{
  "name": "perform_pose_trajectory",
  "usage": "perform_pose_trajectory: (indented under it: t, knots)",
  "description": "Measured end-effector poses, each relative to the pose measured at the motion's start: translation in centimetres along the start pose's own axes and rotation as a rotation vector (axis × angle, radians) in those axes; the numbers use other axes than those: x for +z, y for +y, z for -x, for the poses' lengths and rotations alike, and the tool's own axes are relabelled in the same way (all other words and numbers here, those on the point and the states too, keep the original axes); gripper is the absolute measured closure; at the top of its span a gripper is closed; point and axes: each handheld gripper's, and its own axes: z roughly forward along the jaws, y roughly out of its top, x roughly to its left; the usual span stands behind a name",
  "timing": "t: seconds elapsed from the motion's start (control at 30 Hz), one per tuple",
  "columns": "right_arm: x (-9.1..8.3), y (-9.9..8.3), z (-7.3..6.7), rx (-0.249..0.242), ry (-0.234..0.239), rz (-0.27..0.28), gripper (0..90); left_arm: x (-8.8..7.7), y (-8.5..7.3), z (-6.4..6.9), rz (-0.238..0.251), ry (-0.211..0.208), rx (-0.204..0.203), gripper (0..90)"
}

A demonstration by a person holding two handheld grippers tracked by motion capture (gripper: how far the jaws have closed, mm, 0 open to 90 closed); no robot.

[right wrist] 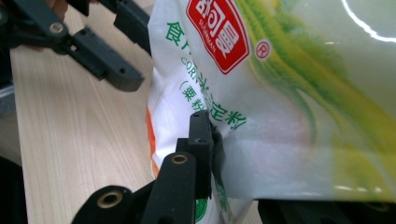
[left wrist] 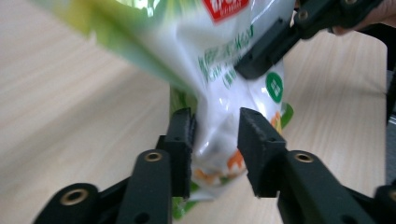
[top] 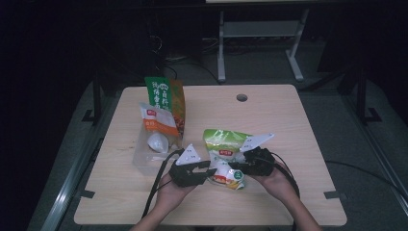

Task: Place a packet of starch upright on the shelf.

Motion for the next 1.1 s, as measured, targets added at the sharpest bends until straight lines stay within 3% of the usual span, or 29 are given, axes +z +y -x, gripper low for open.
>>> perform_pose_trajectory:
  t: [0.13,0.3,0.53,0.87,1.1]
  knots:
    - [-0.2,-0.6,0.3,0.039,0.002,0.036,82.2,-0.5,-0.6,0.2,-0.012,-0.002,-0.008,59.6]
    - [-0.5,-1.1,0.4,0.073,-0.003,0.063,83.5,-1.4,-1.4,0.8,-0.029,-0.002,0.013,56.8]
    - [-1.0,-0.7,0.3,0.074,-0.020,0.080,84.9,-2.2,-2.3,1.5,-0.039,-0.018,0.043,54.1]
    - [-1.3,0.5,0.2,0.074,-0.018,0.092,85.8,-2.3,-3.6,1.9,-0.047,-0.042,0.033,51.0]
    - [-1.6,1.8,0.4,0.068,-0.011,0.097,86.4,-2.3,-3.7,2.2,-0.041,-0.052,0.055,49.7]
